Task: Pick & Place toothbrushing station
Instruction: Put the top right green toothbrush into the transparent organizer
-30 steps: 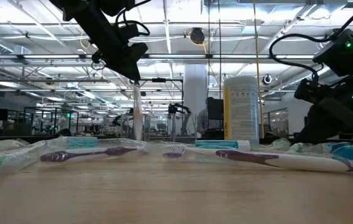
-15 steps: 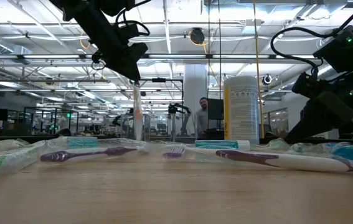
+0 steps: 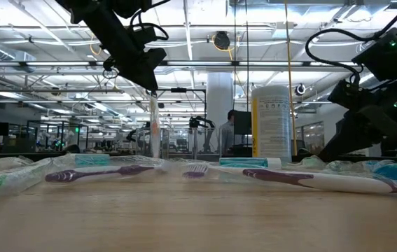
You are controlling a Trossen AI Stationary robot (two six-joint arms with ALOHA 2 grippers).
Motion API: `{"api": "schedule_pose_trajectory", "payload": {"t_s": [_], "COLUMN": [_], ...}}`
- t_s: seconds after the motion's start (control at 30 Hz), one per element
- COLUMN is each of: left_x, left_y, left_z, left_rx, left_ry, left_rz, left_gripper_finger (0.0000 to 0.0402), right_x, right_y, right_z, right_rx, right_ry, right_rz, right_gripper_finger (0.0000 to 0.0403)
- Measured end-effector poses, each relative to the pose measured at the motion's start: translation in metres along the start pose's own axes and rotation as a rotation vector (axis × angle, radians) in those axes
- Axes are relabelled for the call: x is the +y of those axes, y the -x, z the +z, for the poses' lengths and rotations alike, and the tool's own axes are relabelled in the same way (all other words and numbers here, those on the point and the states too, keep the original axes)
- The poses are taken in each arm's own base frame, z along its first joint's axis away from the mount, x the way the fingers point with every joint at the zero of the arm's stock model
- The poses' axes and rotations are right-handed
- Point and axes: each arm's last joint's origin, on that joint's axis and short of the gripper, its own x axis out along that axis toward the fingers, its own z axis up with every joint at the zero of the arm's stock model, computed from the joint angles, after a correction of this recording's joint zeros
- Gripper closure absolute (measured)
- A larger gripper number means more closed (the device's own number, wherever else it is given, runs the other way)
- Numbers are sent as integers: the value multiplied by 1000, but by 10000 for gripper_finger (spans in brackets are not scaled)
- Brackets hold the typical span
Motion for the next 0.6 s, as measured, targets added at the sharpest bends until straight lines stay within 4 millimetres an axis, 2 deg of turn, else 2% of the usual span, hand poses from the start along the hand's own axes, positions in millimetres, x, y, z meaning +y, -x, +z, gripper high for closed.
{"api": "schedule_pose_trajectory", "payload": {"t_s": [0.17,0.37,0.6], "left_x": [0,0,0], "left_y": [0,0,0], "left_z": [0,0,0], "left_rx": [0,0,0], "left_ry": [0,1,2], "left_rz": [0,0,0], "left_gripper_finger": [273,273,273], "right_x": [1,1,1], "right_y": [0,0,0], "right_z": [8,8,8], "right_rx": [-78,-83,-82], "right_ry": [1,3,-79], "right_rz": [16,12,14], "right_gripper_finger": [402,394,339]}}
